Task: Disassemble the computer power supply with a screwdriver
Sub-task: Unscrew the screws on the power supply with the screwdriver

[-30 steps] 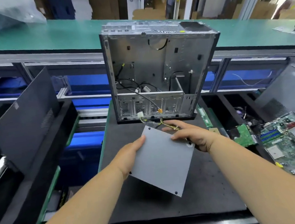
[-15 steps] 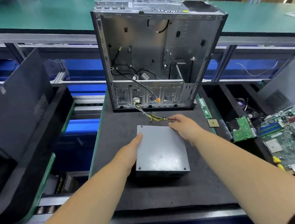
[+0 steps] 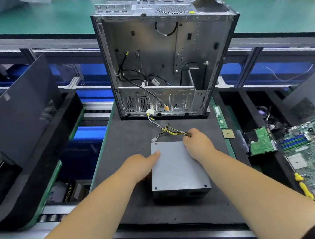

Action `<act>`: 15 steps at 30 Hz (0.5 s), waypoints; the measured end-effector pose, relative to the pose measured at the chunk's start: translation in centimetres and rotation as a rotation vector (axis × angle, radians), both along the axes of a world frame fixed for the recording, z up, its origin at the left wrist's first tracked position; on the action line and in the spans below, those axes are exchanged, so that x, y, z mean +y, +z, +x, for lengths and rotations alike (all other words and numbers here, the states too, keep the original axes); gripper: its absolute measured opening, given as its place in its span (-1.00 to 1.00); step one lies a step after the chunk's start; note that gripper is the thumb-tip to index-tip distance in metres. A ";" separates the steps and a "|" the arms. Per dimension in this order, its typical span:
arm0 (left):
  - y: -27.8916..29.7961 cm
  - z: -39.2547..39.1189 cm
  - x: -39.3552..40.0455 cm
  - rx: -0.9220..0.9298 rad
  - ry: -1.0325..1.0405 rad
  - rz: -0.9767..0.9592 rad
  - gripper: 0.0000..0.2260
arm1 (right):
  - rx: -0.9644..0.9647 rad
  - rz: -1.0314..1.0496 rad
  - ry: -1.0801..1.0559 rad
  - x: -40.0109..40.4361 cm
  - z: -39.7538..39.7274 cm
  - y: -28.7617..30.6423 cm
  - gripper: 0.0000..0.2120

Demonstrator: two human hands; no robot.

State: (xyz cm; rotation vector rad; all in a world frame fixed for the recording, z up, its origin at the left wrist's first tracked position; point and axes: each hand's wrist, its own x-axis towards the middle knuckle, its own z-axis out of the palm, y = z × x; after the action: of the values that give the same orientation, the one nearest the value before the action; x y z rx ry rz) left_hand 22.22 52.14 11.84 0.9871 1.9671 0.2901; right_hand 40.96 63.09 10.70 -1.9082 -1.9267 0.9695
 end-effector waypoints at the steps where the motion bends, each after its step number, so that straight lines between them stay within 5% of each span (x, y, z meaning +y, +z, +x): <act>1: 0.2 0.1 0.2 0.057 -0.026 0.010 -0.38 | -0.004 -0.005 -0.001 0.0 0.0 0.0 -0.76; 6: 0.6 0.6 0.4 0.109 -0.062 0.044 -0.44 | 0.091 -0.041 0.014 0.2 1.1 0.2 -0.63; 11: 1.7 2.5 1.0 0.247 -0.014 0.483 -0.46 | 0.163 0.030 -0.099 0.1 6.1 0.5 -0.69; 15: 2.8 5.8 2.1 0.128 -0.173 0.735 -0.62 | 0.264 0.037 -0.185 -0.6 10.0 0.6 -0.81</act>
State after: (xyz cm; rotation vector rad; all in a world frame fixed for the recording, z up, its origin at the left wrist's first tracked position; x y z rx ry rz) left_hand 28.02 54.24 14.66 1.6595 1.8944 0.9105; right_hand 51.00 62.50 11.30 -1.7975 -1.5801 1.0609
